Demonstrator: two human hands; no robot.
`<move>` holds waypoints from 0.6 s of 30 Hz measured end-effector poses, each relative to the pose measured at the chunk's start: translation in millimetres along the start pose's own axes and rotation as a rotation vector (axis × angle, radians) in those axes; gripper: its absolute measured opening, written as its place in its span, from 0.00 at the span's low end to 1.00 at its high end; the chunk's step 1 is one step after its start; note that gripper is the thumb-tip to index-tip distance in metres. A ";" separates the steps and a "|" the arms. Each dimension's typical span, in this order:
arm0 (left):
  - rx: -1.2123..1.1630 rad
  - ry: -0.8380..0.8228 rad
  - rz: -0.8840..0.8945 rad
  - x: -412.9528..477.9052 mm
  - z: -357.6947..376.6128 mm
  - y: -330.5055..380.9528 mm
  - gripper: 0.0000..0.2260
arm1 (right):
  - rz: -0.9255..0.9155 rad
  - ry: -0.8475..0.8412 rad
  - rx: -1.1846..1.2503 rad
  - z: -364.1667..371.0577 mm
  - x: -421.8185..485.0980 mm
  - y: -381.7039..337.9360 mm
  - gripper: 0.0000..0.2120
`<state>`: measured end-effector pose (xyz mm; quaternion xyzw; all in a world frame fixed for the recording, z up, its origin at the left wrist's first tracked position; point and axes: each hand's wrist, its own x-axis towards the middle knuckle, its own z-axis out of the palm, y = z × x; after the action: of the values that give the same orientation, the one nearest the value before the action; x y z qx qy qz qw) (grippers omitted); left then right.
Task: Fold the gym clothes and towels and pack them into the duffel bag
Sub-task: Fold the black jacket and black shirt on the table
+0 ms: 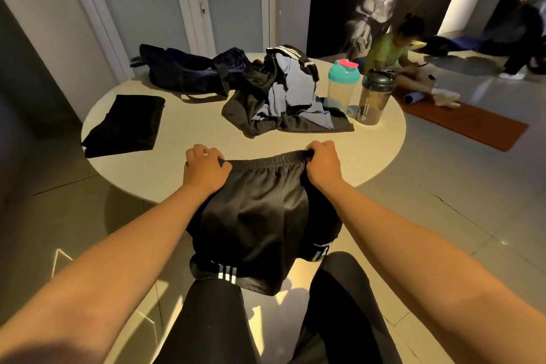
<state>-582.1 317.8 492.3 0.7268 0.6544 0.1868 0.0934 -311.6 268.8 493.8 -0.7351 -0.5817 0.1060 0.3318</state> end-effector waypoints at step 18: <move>-0.447 0.149 0.057 35.0 -49.1 17.7 0.14 | -0.140 0.029 0.114 -16.6 47.7 -46.1 0.20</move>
<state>-582.6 344.8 549.1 0.6905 0.5810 0.3826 0.1979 -324.5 311.7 545.5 -0.6742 -0.6197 0.1049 0.3879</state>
